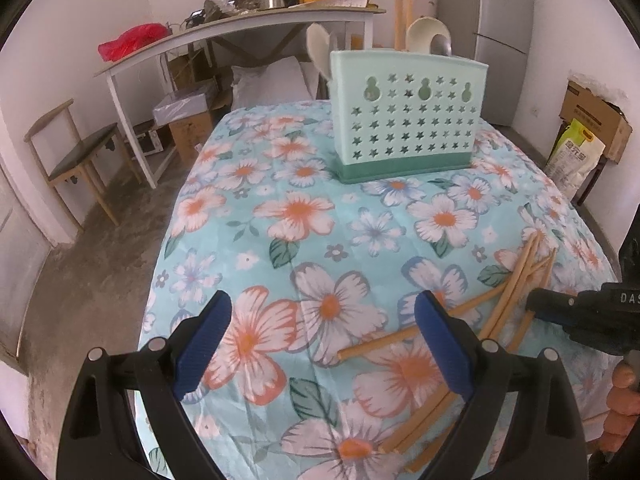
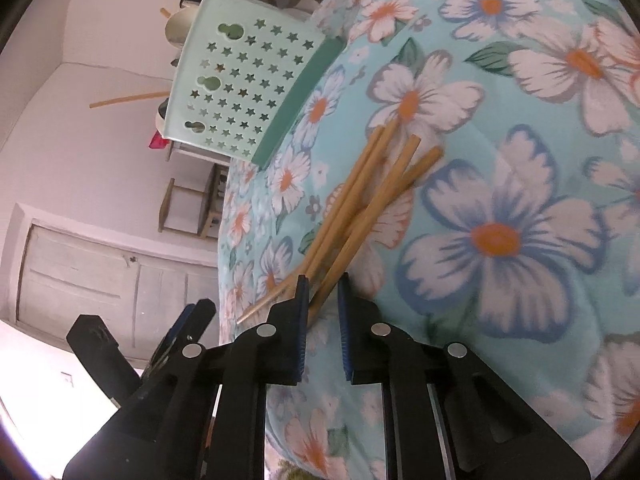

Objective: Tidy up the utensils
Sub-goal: 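Reach both grippers back to the chopstick pile and grasp chopsticks with the right gripper, then grasp a wooden chopstick with the left gripper while the right gripper holds its chopstick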

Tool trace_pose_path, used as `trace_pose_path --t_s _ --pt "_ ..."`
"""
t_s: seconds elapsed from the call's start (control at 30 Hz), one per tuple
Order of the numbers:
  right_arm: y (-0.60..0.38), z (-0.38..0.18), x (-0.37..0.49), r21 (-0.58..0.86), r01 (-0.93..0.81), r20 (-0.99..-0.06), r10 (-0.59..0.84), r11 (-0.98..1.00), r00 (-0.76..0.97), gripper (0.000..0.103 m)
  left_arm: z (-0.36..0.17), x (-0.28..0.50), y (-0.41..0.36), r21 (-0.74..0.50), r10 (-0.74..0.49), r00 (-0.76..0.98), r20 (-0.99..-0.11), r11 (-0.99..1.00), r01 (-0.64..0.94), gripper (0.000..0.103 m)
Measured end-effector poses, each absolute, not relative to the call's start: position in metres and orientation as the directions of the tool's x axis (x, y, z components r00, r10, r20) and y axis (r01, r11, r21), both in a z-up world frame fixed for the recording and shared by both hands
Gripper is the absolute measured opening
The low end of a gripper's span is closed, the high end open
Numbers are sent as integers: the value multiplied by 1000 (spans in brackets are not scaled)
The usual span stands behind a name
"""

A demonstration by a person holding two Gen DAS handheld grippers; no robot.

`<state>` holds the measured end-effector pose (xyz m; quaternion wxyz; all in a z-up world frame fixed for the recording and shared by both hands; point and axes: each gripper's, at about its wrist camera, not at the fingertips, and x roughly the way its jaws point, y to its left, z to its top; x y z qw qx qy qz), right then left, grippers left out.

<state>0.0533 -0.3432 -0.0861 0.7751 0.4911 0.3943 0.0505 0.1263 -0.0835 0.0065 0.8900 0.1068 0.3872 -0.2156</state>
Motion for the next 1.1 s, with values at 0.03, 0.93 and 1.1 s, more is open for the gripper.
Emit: trace_pose_path --t_s 0.03,0.93,1.1 --pt "-347 -86 50 798 313 -566 461 515 684 12 8 126 -85 20 -310 604 -734 879 476 90" --pt "-362 -84 35 728 364 -633 366 581 682 14 -14 75 -157 127 -396 431 -811 600 790 6" --pt "-359 -82 38 722 367 -639 361 587 679 14 -2 96 -132 -119 -493 317 -810 668 735 6"
